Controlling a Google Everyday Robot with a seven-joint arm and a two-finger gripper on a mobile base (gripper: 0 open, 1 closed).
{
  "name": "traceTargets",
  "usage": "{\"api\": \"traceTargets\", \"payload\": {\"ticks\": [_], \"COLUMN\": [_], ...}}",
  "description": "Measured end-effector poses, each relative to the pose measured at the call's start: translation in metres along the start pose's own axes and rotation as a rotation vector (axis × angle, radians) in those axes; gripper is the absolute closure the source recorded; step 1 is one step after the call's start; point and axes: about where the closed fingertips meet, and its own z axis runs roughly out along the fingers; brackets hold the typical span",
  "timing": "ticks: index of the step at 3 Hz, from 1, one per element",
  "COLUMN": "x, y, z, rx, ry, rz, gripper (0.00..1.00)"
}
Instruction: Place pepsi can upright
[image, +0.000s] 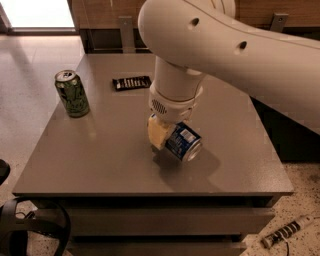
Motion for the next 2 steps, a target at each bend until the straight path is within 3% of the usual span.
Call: {"api": "traceTargets", "payload": {"ticks": [1,2], "x": [-0.008,-0.010], "y": [-0.007,-0.013], "z": [-0.033,-0.048], "rx": [-0.001,-0.038], "ry": [-0.149,-0.307], "rz": [-0.061,-0.105], "gripper": [1.00,1.00]}}
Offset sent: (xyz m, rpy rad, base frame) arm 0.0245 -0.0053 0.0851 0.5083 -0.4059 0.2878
